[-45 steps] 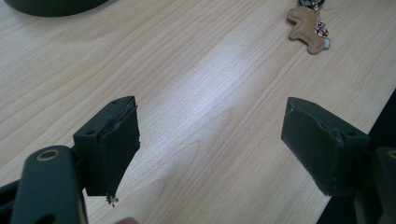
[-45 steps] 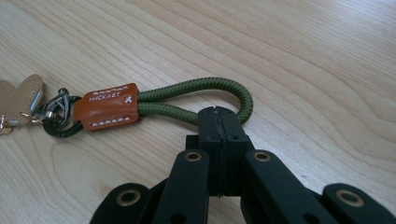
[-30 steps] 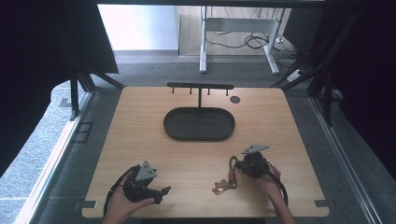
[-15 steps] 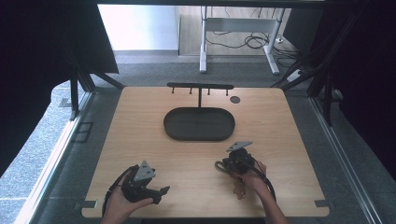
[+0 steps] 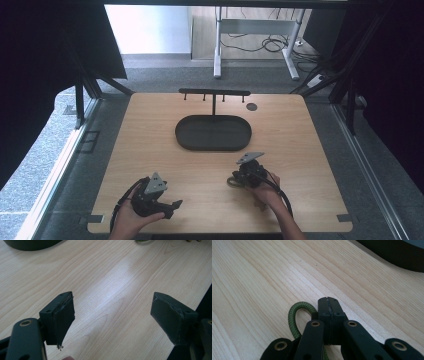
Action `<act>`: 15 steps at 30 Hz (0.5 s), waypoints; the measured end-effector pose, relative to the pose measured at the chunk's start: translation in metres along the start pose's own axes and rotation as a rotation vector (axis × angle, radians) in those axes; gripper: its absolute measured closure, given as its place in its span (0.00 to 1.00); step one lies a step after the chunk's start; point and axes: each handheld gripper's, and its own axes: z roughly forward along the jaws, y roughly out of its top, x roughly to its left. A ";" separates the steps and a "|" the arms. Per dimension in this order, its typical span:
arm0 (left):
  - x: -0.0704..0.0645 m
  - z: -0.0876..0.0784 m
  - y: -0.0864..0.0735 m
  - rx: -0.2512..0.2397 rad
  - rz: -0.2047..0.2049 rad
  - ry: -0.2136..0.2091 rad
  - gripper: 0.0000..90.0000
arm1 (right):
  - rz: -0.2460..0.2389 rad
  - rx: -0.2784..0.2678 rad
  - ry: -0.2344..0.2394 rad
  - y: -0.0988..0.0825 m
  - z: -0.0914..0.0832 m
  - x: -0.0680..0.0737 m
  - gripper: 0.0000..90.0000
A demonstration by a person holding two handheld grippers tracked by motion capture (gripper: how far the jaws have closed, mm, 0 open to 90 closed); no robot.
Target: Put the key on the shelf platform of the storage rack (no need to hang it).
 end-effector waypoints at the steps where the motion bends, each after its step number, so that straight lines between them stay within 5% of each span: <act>1: 0.000 -0.001 0.000 -0.002 -0.001 0.001 0.22 | 0.003 -0.006 -0.006 0.000 -0.002 -0.001 1.00; 10: 0.003 -0.001 -0.001 0.001 -0.005 0.008 0.22 | 0.014 -0.062 0.000 -0.009 -0.030 -0.011 0.97; 15: 0.002 -0.004 0.000 -0.001 -0.002 0.009 0.22 | -0.022 -0.061 0.033 -0.016 -0.047 -0.014 0.76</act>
